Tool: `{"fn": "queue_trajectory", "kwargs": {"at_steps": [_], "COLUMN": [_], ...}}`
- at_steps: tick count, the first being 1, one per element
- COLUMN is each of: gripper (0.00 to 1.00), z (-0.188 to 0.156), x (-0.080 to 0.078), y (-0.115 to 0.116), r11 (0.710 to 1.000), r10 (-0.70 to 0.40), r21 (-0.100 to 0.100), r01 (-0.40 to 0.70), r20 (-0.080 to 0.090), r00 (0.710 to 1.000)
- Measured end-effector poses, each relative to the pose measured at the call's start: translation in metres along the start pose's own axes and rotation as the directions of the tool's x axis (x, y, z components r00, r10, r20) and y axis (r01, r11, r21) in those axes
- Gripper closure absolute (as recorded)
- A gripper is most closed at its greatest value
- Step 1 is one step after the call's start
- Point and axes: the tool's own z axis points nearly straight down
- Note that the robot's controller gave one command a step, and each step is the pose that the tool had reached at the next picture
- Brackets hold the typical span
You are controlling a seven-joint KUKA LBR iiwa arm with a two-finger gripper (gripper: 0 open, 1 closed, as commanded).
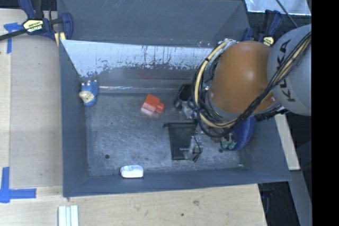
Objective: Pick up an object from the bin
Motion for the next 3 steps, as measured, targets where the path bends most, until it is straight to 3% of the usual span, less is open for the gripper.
{"fn": "queue_trajectory", "kwargs": {"at_steps": [1, 2, 3], "gripper": [0.00, 1.00, 1.00], "z": [0.103, 0.099, -0.023], "x": [-0.059, -0.060, -0.076], "y": [-0.032, -0.031, -0.044], "r11": [0.989, 0.989, 0.997], "r10": [-0.150, -0.149, -0.078], "r21": [0.001, 0.001, 0.002], "r01": [0.150, 0.149, 0.078], "r20": [-0.001, 0.003, 0.011], "r00": [0.989, 0.989, 0.997]}}
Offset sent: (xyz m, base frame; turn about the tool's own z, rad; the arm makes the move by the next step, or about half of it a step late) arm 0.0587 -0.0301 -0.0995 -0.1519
